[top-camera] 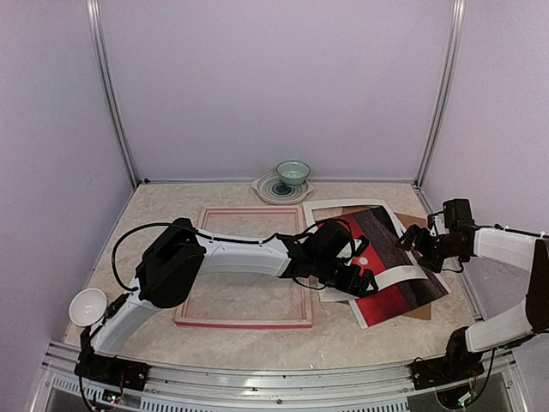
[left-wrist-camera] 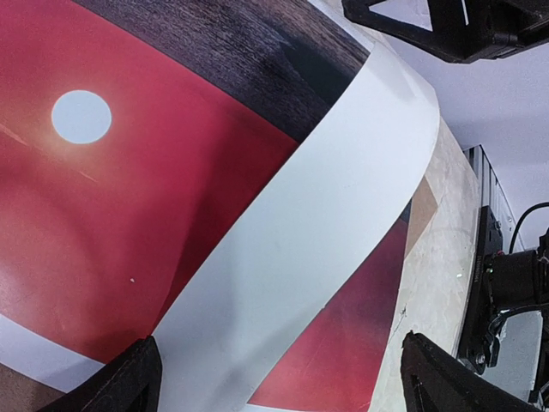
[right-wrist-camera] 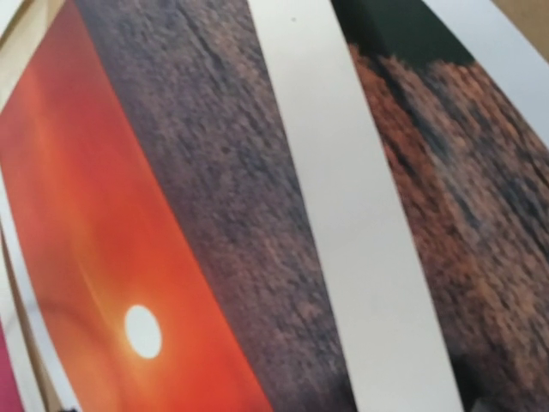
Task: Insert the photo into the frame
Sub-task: Pick up the mat board from the photo.
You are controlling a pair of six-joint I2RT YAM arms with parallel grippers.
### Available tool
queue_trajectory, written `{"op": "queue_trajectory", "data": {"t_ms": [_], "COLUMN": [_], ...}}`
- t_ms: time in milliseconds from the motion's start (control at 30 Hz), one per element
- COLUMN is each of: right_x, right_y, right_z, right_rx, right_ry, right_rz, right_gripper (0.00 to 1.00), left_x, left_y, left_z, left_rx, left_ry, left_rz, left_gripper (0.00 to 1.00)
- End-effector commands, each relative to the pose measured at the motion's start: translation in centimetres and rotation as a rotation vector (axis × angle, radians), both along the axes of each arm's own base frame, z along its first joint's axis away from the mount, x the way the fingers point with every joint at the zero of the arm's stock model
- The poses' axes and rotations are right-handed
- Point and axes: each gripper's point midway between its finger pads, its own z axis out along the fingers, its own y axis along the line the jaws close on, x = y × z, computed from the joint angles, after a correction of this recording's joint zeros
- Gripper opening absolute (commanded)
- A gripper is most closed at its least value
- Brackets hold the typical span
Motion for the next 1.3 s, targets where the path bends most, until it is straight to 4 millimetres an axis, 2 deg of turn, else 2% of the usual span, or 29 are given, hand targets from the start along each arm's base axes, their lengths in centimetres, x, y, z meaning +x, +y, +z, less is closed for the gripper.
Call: {"op": "queue_trajectory", "data": {"t_ms": [0,333,633,933,1267], "right_x": [0.6,0.2,-0.4,-0.3,-0.6], "right_y": [0.5,0.9,2.5,2.9,3.4], "right_z": [1.8,3.0,3.6,6.4,7.1], "right_rx": [0.052,0.233,0.418,0.499,0.576], "right_ry": [-0.042,-0.089,-0.127,-0.192,-0.195], "right_rz": [0.012,0.025,0.090,0.118,0.125], "right_gripper": [0.99,0.99,0.99,0.99,0.99], "left_x": [-1.5,-1.6,-1.4,-1.4,-1.4], "left_y": [0.0,0.1,0.2,0.2,0.4], "left_z": [-2.1,-2.0,-2.1,-2.3,-2.5], "left_rx": [0.034,0.032,0.033,0.033,0.034], "left_ry": [0.030,0.026,0.027,0.031,0.035], "left_rz": [-0.042,-0.042,-0.037,-0.038,-0.037], "left_gripper": [0.96,0.96,0.96,0.96,0.96]}}
